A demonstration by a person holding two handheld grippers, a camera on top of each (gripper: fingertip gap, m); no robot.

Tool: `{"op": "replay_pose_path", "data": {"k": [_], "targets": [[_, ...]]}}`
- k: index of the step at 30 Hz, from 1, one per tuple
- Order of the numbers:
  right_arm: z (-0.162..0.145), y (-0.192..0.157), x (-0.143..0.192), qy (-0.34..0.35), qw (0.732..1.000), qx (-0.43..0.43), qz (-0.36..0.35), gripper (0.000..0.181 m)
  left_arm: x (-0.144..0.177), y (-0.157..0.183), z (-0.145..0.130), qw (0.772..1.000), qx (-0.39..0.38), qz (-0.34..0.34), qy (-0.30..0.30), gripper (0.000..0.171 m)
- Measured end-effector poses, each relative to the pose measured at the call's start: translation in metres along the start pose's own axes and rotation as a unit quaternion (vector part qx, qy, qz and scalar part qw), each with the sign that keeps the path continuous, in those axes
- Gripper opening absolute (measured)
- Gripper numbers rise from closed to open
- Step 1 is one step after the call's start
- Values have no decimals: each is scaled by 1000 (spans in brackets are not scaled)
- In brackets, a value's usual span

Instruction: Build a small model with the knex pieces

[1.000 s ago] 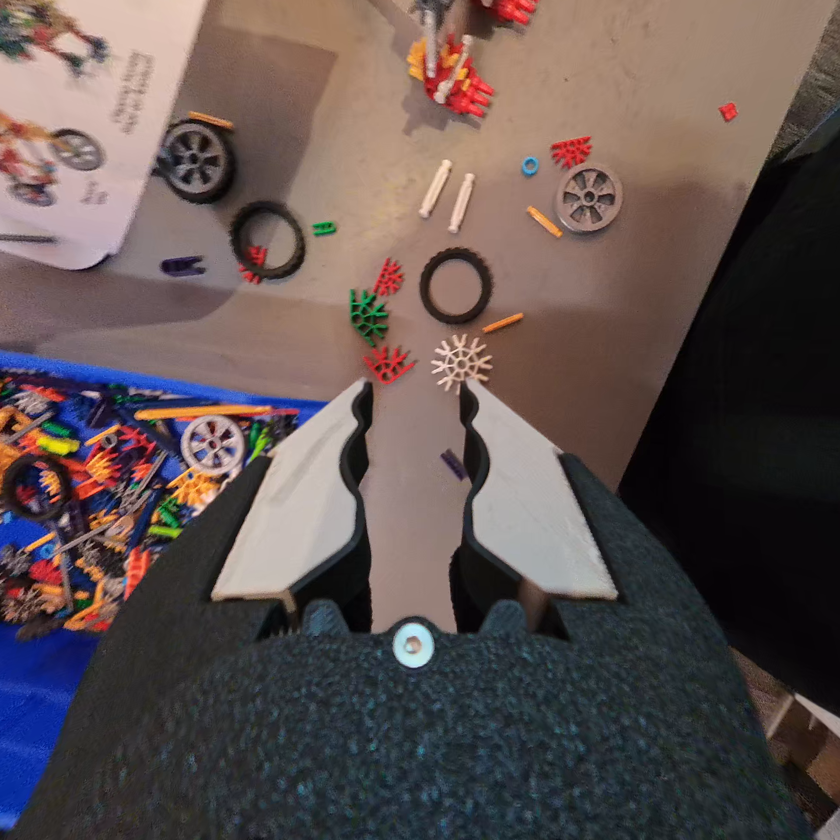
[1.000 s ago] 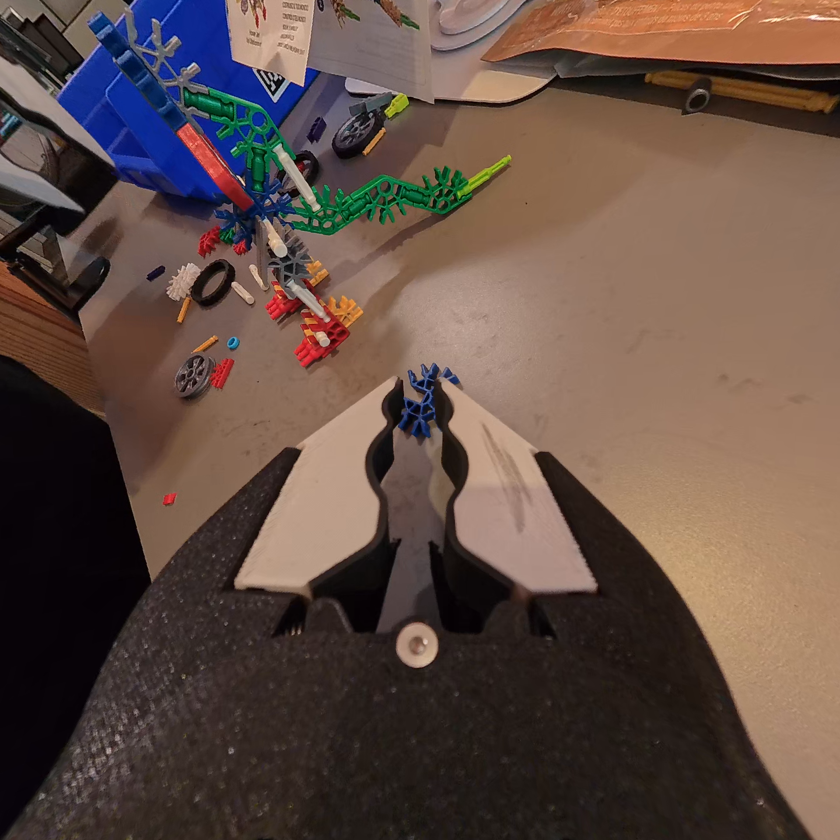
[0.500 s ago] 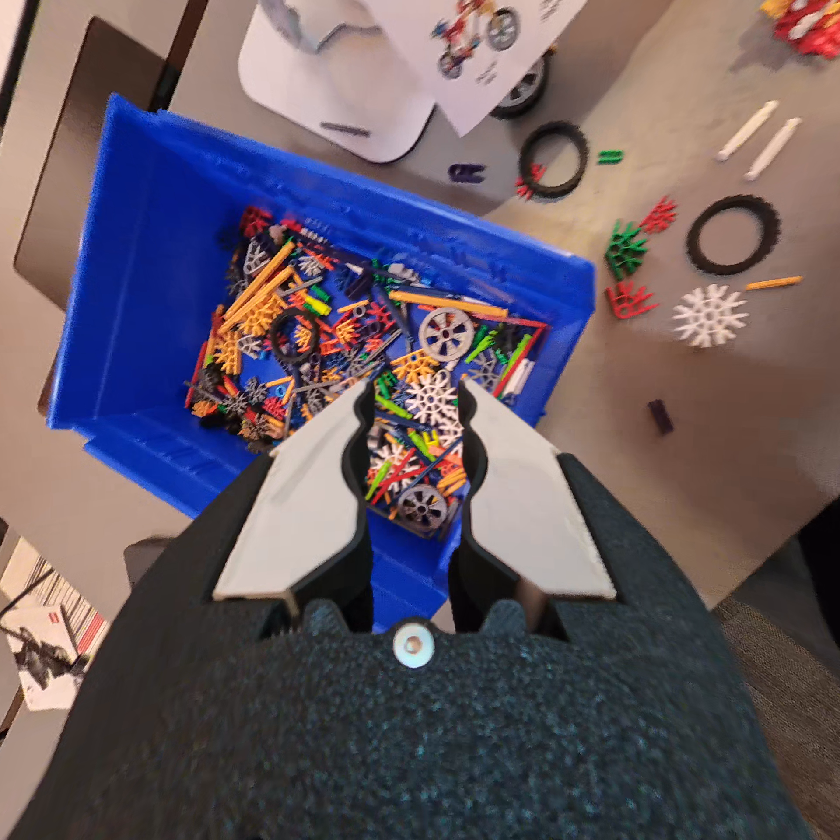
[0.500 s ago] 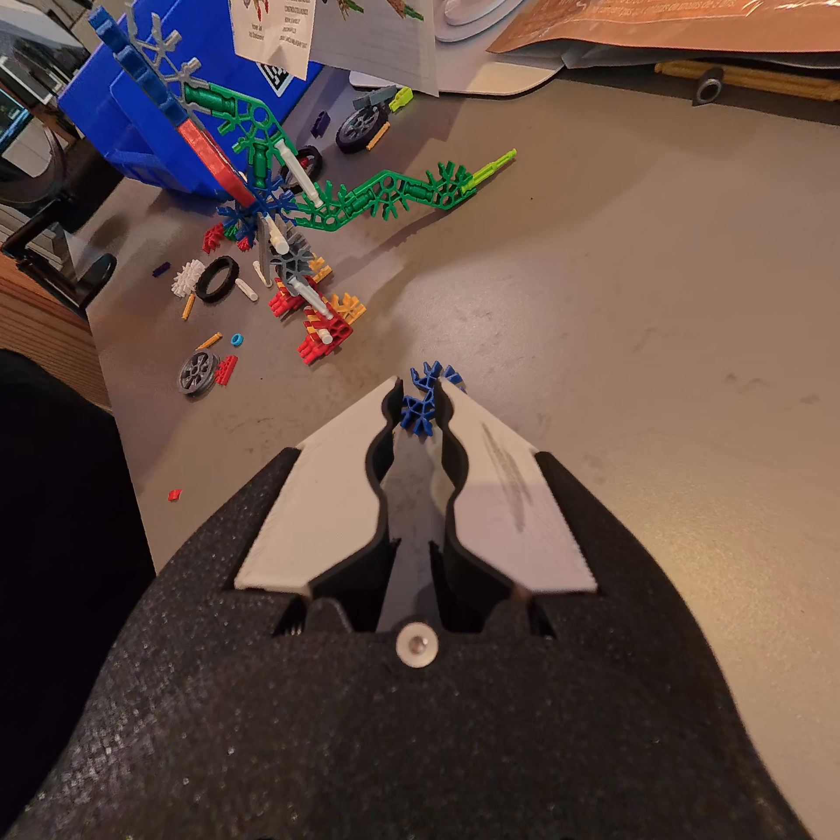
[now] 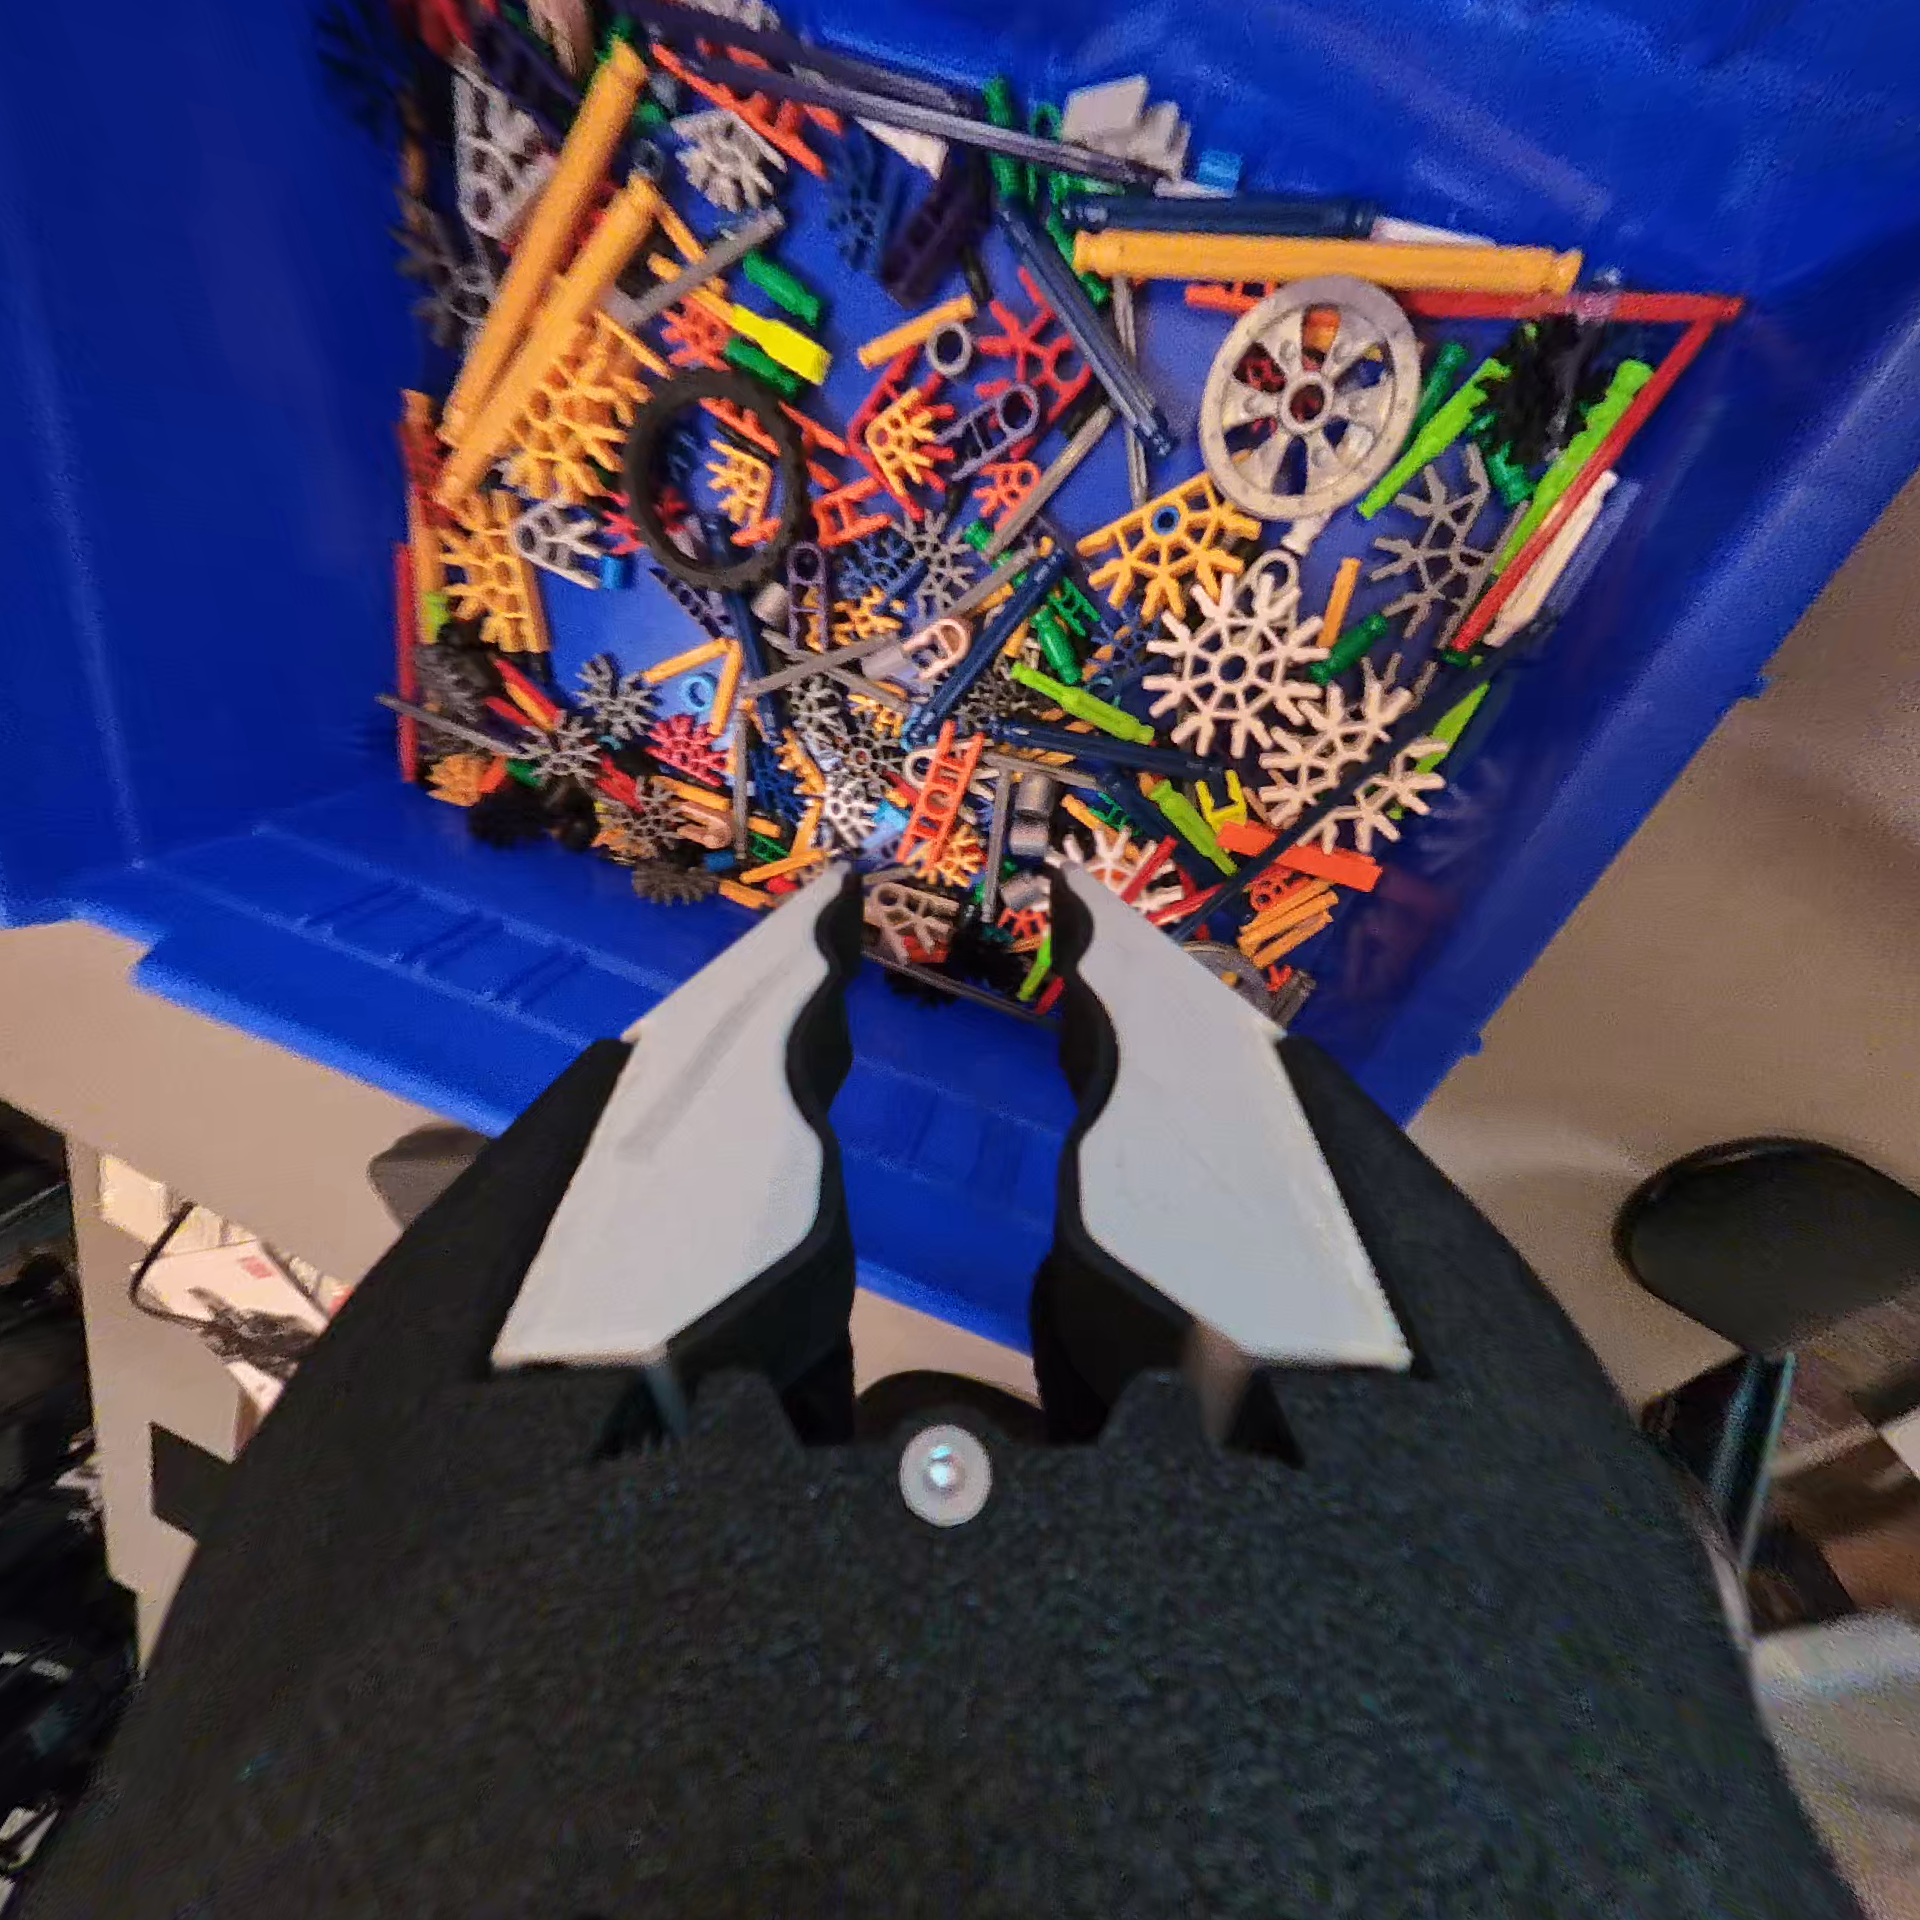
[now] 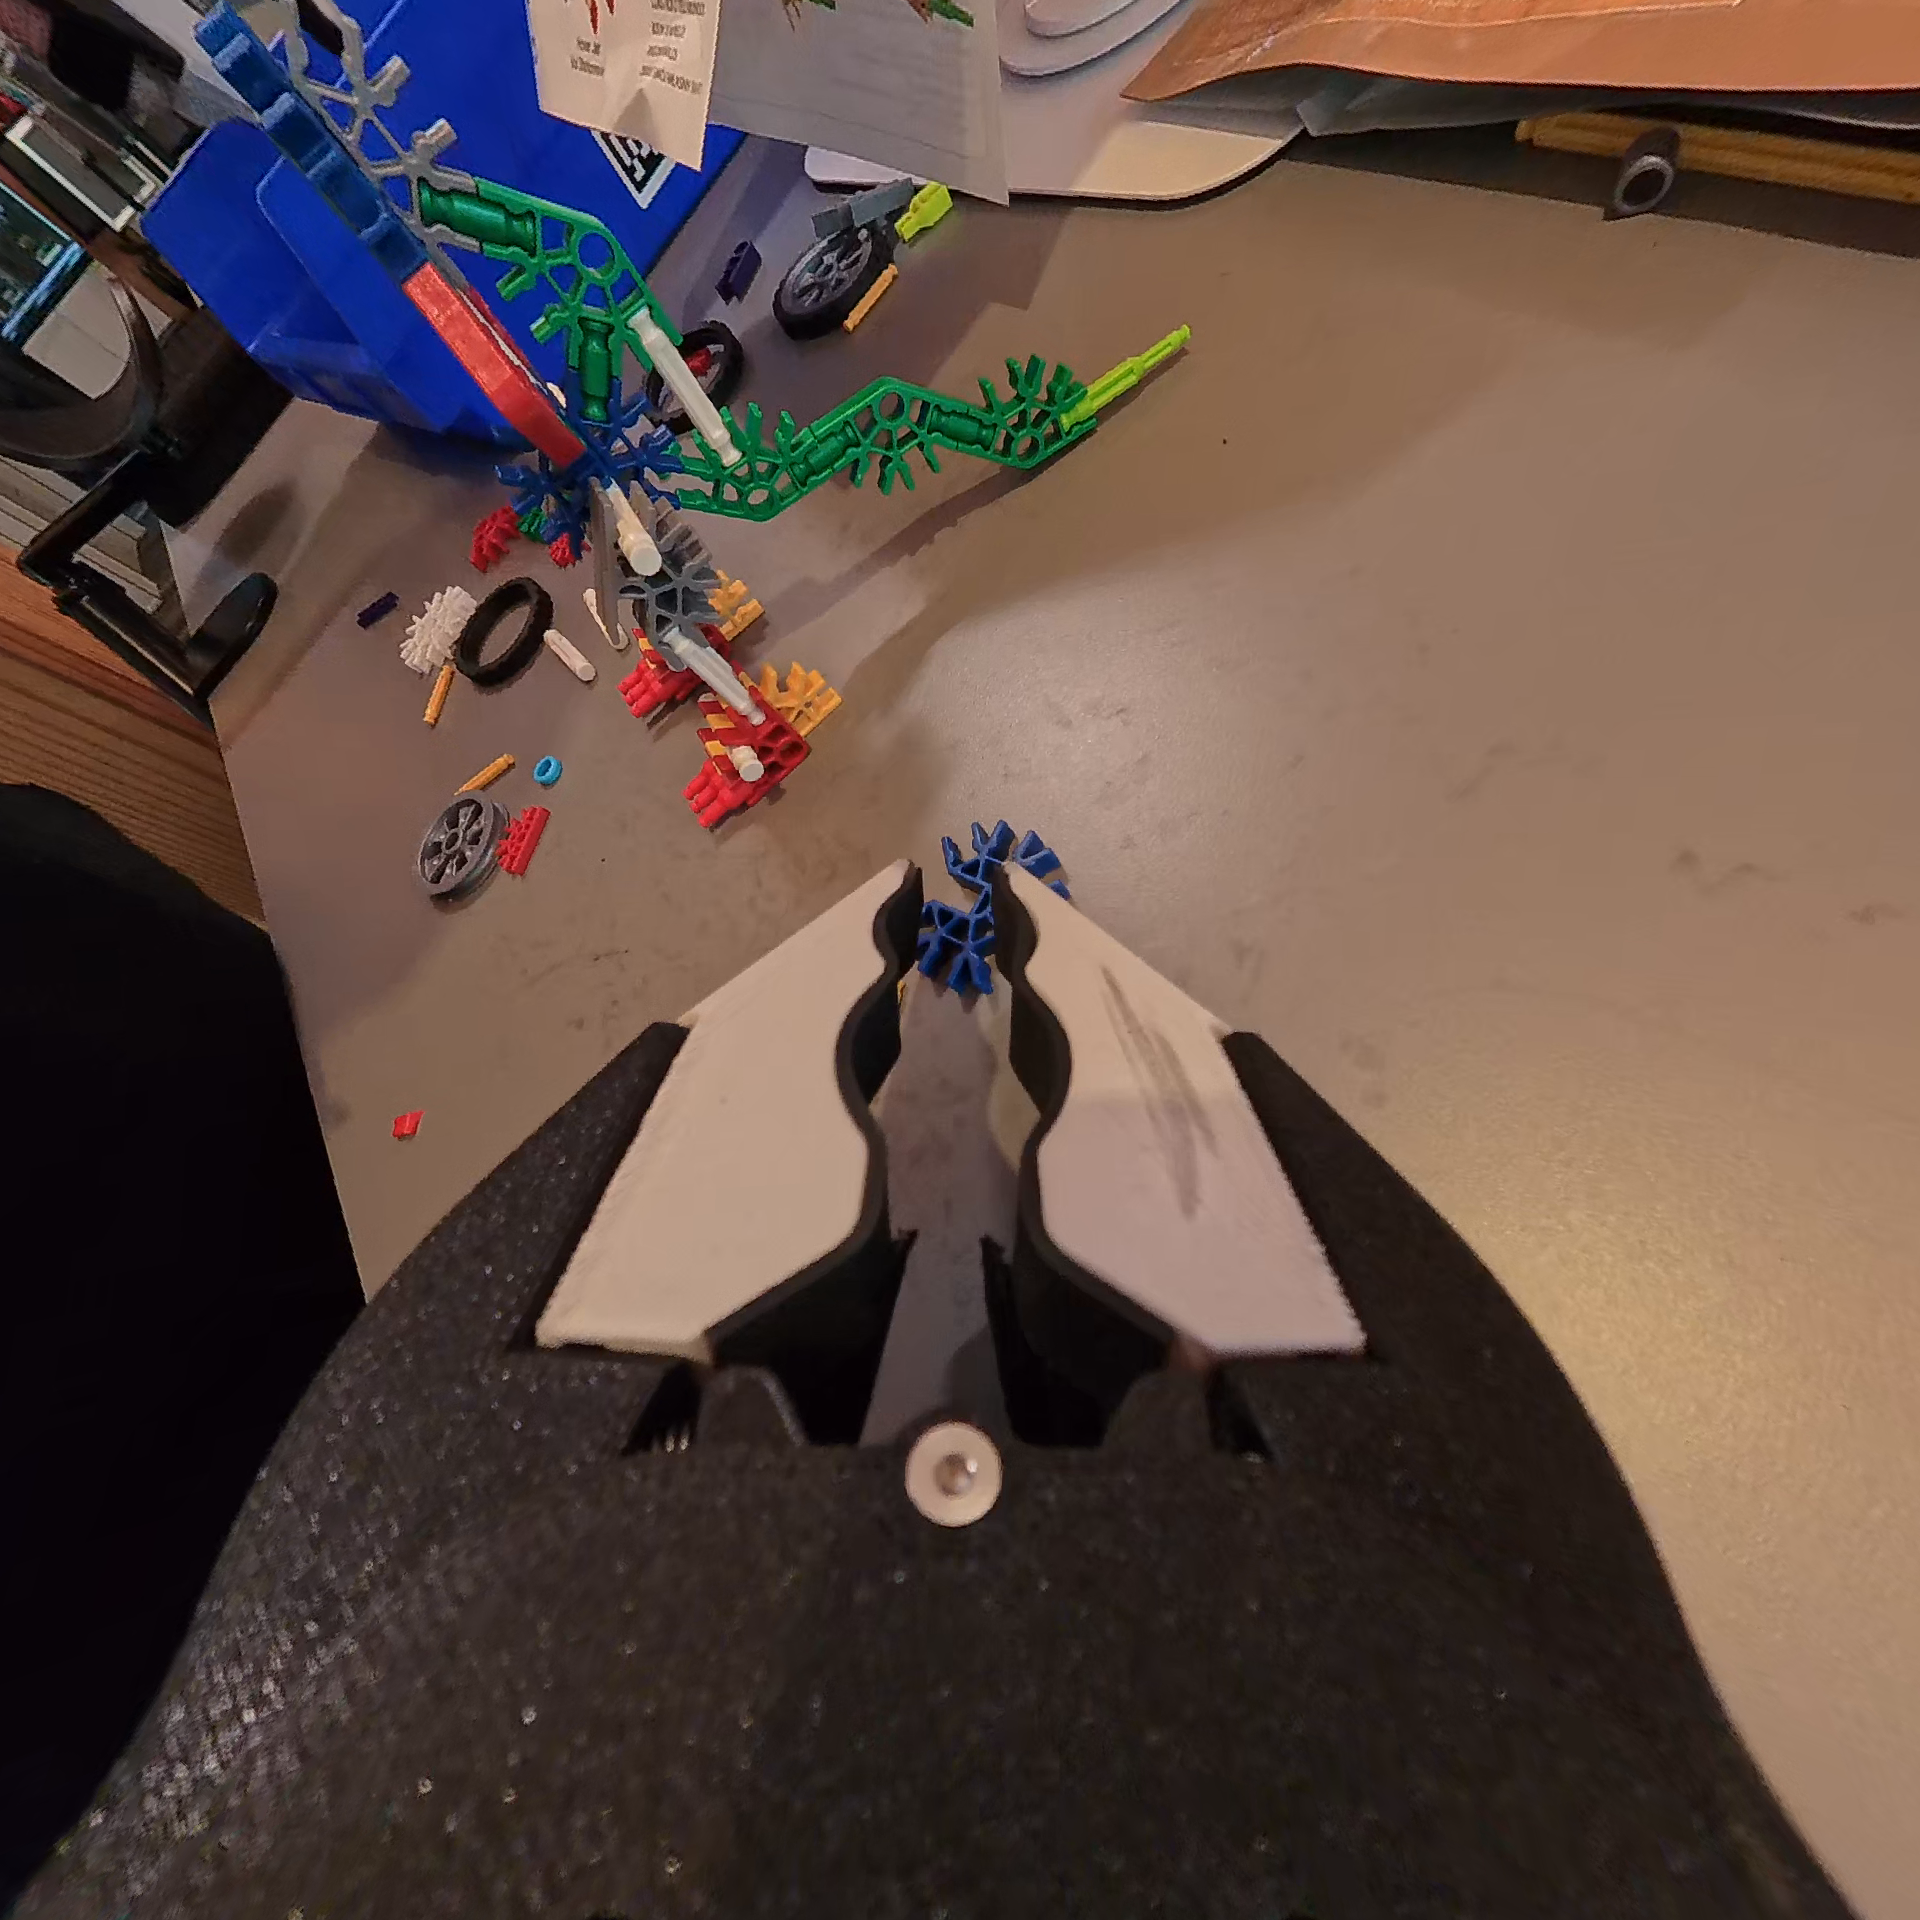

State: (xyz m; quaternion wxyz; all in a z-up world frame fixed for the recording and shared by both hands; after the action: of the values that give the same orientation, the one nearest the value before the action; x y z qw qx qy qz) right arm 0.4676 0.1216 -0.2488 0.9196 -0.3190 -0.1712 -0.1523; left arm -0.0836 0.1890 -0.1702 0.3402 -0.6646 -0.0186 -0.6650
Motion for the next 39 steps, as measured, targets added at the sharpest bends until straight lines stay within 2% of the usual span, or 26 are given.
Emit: {"op": "replay_pose_path", "data": {"k": [11, 14, 18, 24, 33, 39], "targets": [[0, 1, 0, -2, 1000, -3, -2, 13, -44, 4, 8, 993, -90, -31, -66, 34], [0, 1, 0, -2, 1000, -4, -3, 13, -55, 3, 8, 989, -116, -31, -92, 27], [0, 1, 0, -2, 1000, -4, -4, 13, -63, 6, 8, 985, -127, -47, -105, 9], [0, 1, -1, -3, 1000, -5, -5, 13, -61, -1, 7, 988, -120, -30, -97, 8], [0, 2, -1, -6, 1000, -7, -5, 13, -46, -44, 5, 994, -70, 36, -71, 8], [0, 2, -1, -5, 1000, -6, -8, 13, -39, -55, 3, 994, -58, 54, -69, 27]]}}
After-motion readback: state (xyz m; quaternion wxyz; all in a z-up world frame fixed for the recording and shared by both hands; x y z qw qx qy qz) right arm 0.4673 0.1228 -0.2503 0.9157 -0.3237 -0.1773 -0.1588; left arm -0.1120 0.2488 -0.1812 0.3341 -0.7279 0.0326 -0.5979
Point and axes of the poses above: each gripper's, where its closed fingertips meet, x back along the fingers, z out of its top, y = z × x across the jaws, the point moved 8 cm from there along x, back along the fingers, and after that the axes turned 13 degrees about z, right-handed, at the moved point
